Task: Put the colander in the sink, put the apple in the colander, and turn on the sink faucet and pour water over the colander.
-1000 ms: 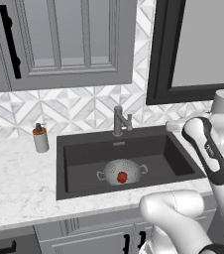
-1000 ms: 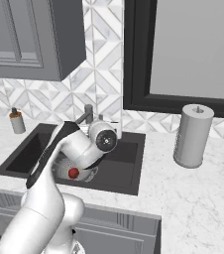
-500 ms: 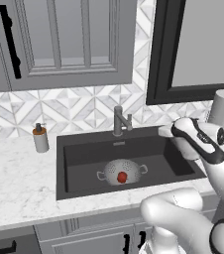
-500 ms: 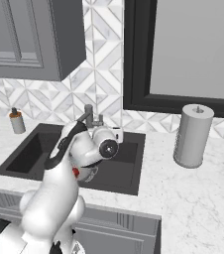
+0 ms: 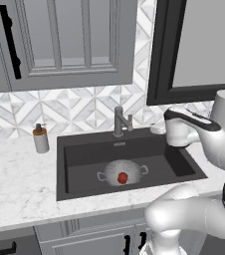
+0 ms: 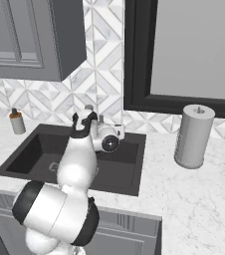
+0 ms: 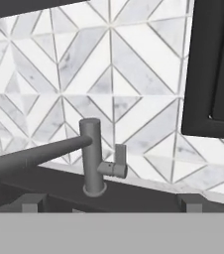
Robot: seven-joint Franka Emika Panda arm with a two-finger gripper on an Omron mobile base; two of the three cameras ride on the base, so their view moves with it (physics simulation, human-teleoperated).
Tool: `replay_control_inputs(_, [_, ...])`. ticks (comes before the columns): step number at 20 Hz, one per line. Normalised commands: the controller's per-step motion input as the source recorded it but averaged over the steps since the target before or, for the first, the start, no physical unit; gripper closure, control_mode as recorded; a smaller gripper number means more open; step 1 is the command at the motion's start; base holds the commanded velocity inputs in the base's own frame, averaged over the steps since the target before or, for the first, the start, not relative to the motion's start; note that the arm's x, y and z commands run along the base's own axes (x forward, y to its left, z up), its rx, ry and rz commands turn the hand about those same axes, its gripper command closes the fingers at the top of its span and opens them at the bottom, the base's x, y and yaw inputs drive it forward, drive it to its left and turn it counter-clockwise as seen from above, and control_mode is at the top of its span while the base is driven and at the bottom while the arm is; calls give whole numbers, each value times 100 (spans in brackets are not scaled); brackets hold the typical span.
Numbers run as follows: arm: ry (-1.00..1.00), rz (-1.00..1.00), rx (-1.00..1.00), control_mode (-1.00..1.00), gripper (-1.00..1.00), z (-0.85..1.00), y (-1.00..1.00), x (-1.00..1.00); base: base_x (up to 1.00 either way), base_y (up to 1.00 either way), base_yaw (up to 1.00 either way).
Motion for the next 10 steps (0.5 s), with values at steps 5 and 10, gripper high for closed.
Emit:
replay_control_inputs(5, [-1, 0, 0, -100, -100, -34, 17, 55, 0, 0, 0])
replay_control_inputs(10, [-4, 0, 0, -100, -100, -35, 13, 45, 0, 0, 0])
